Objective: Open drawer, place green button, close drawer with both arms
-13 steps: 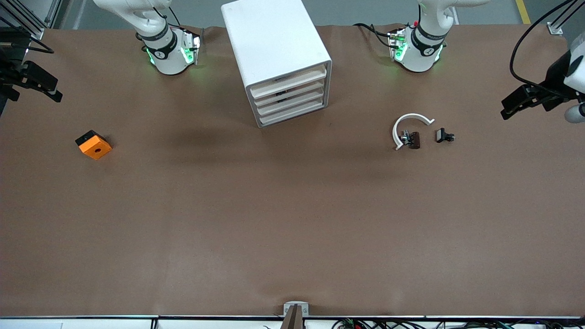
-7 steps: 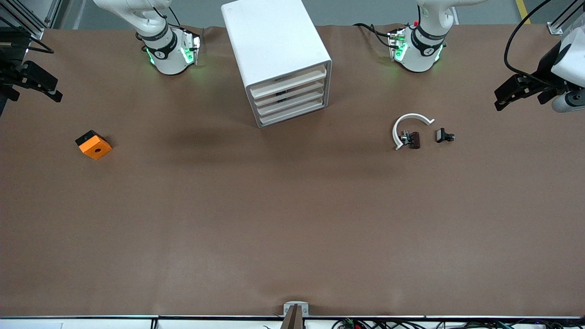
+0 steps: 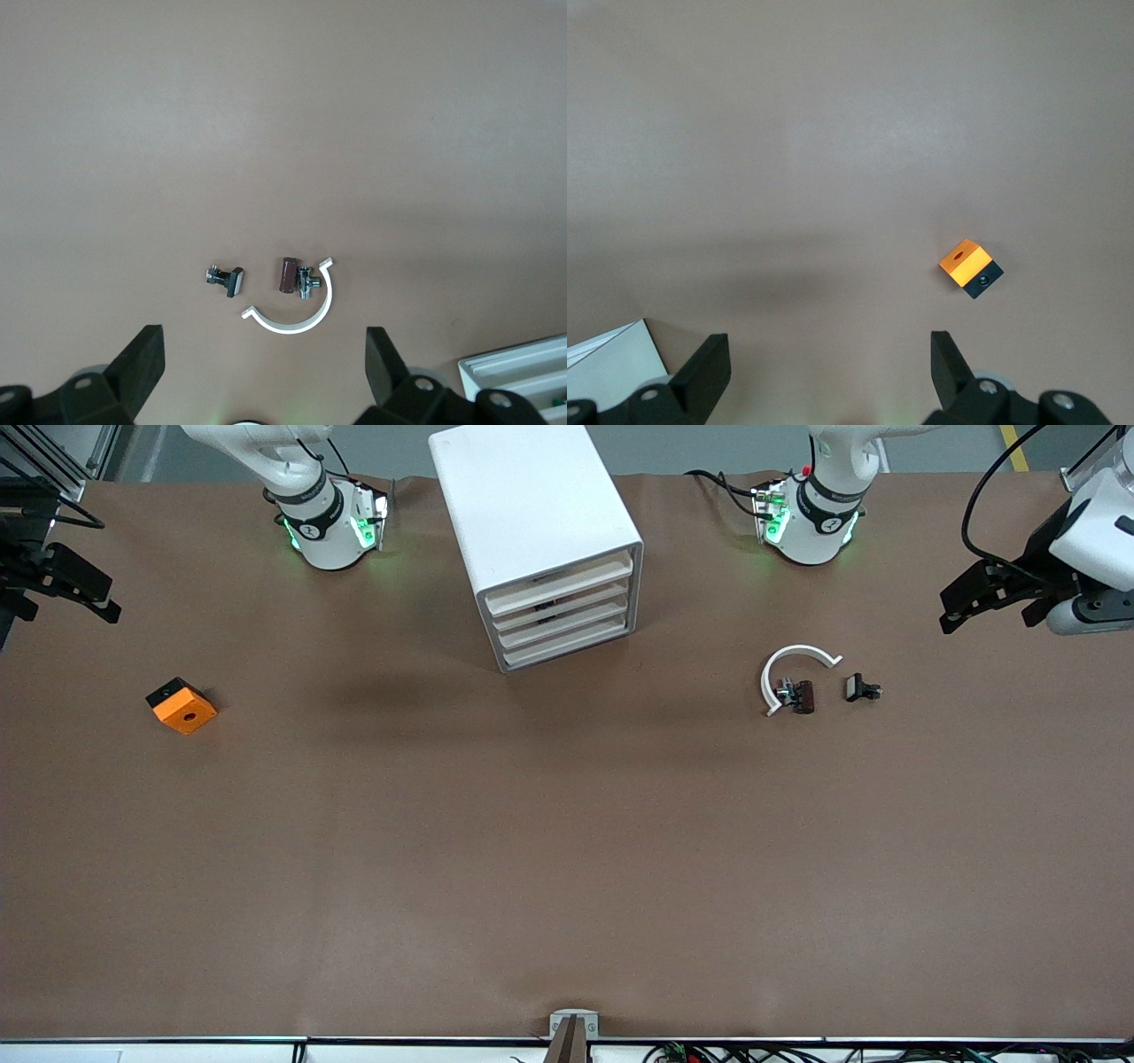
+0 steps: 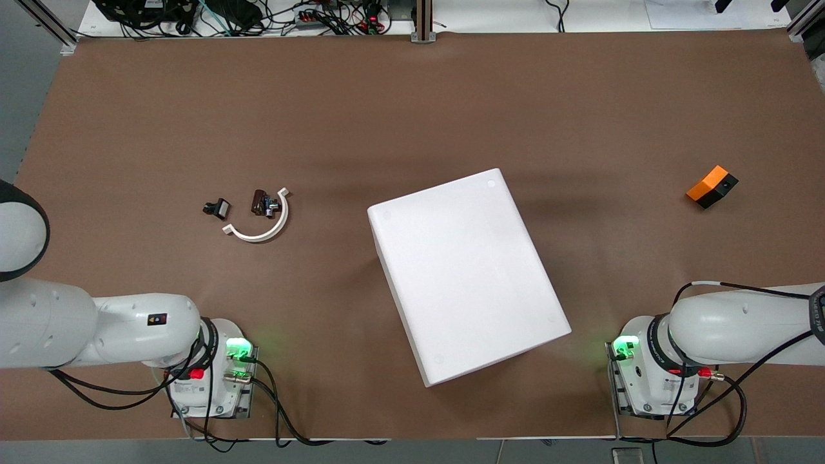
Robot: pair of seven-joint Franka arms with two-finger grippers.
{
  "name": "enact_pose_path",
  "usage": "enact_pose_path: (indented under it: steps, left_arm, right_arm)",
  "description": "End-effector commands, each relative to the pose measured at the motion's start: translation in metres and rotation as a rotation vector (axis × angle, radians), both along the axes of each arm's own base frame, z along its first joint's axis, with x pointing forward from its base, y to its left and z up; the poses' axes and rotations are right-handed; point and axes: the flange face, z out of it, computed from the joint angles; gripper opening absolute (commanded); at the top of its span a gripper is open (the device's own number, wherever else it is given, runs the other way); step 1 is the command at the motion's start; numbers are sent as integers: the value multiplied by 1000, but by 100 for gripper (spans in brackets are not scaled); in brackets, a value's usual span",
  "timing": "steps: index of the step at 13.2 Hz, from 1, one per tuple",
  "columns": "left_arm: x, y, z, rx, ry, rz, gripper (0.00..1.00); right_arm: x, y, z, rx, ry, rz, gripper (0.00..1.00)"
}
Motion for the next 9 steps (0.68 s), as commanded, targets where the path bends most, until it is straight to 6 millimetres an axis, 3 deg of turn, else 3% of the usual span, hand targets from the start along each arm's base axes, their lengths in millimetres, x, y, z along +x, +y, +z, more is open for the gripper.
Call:
enact_pose_path:
  steps: [1, 9]
  left_arm:
    - [-6, 1, 4, -12, -2, -52, 100]
    - [6, 5, 0, -5, 34, -39, 100]
  right_arm:
    - [0, -3, 5, -11, 2, 4, 100]
    - [0, -3, 5, -11, 2, 2, 100]
